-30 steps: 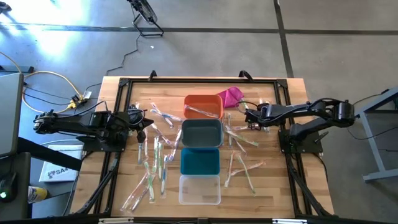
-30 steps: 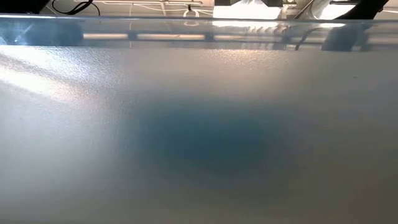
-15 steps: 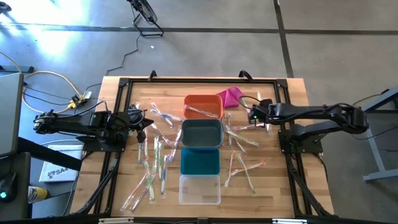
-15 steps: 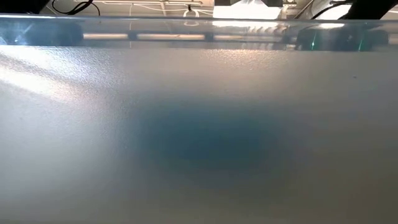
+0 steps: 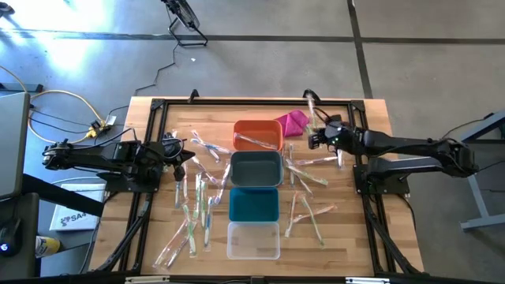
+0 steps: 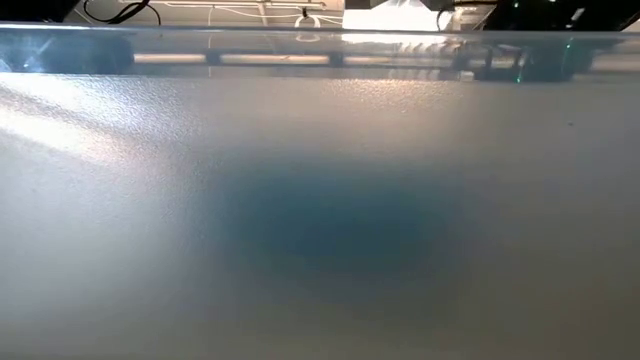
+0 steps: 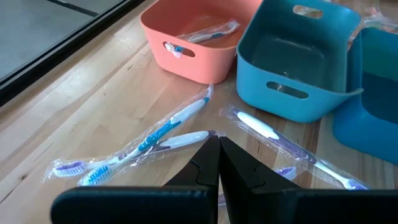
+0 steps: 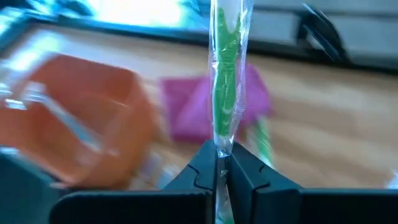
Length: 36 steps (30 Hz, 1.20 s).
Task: Pick & Place Toothbrushes
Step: Put the green toothbrush into the green bin
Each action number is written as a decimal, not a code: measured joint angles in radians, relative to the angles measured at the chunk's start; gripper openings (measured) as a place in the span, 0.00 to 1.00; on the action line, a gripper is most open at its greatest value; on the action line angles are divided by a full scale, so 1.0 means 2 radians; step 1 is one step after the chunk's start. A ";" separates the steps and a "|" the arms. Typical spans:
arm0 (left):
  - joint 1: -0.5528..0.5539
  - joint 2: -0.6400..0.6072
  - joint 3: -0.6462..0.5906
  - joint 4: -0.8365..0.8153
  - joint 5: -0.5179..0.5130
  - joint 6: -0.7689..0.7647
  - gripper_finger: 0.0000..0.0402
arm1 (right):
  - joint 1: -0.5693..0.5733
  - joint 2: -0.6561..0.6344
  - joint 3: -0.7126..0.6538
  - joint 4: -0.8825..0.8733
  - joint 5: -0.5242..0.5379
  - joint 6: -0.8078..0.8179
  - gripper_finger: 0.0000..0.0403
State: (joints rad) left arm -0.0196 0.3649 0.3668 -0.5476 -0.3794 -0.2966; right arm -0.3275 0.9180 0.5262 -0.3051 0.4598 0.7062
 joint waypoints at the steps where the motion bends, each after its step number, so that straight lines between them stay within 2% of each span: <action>1: 0.000 0.000 0.000 0.000 0.000 0.000 0.01 | 0.000 -0.001 0.000 0.022 -0.007 -0.017 0.02; 10: 0.000 0.000 0.000 0.000 0.000 0.000 0.01 | 0.004 -0.001 0.000 0.159 -0.051 -0.114 0.02; 21: 0.000 0.000 0.000 0.000 0.000 0.000 0.01 | 0.069 0.036 0.000 0.269 -0.041 -0.187 0.02; 27: 0.000 0.000 0.000 0.000 0.000 0.000 0.01 | 0.097 0.059 0.000 0.324 -0.016 -0.234 0.02; 36: 0.000 0.000 0.000 0.000 0.000 0.000 0.01 | 0.115 0.061 0.000 0.353 -0.007 -0.250 0.02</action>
State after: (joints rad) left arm -0.0196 0.3649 0.3668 -0.5480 -0.3794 -0.2966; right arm -0.0965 1.0399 0.5262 0.4004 0.4465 0.2058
